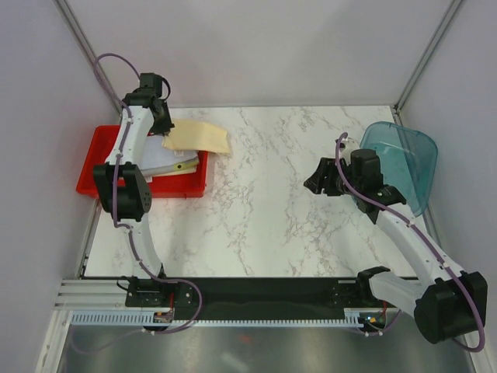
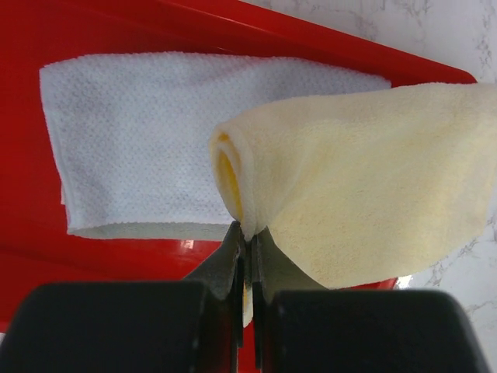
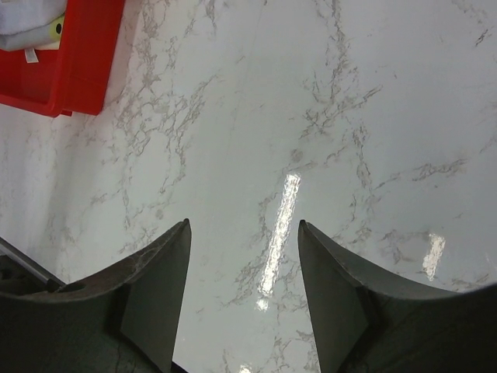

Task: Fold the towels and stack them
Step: Neatly place the folded towel into the bin

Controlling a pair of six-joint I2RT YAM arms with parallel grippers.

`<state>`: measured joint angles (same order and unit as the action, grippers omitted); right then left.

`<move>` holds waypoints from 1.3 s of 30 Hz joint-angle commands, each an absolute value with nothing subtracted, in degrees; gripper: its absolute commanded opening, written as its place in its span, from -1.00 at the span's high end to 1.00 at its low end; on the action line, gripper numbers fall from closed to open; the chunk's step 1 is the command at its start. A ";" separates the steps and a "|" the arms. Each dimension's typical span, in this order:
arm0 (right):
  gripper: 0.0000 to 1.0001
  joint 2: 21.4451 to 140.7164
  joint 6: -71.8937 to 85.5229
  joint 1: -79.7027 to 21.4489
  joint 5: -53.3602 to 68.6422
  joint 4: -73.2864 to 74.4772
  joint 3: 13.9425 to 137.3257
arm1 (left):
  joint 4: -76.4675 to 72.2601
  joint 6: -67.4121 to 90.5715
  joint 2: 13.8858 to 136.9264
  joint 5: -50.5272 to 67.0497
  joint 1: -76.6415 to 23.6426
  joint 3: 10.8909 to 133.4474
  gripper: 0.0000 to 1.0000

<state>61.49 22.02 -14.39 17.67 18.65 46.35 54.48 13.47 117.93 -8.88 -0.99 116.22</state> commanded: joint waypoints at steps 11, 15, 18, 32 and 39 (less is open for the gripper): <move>-0.41 64.69 20.65 -14.33 16.78 15.38 50.10 | 51.95 8.27 116.80 -4.06 12.30 113.57 0.95; -0.44 66.53 20.57 -14.24 17.58 14.85 50.97 | 51.42 8.00 122.58 -10.51 12.39 113.20 0.96; -0.50 67.50 19.69 -14.33 17.49 15.03 51.68 | 52.56 8.70 124.45 -9.85 12.83 115.83 0.83; -0.96 68.20 21.18 -14.33 16.96 14.15 50.27 | 53.88 15.55 118.22 -7.33 11.69 119.99 -0.26; -0.96 68.03 21.97 -14.33 18.19 13.27 50.36 | 46.75 16.87 120.84 -2.42 9.40 112.32 -0.20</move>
<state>68.71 21.43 -14.41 17.17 15.79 49.01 49.04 14.59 118.93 -3.22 10.09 114.21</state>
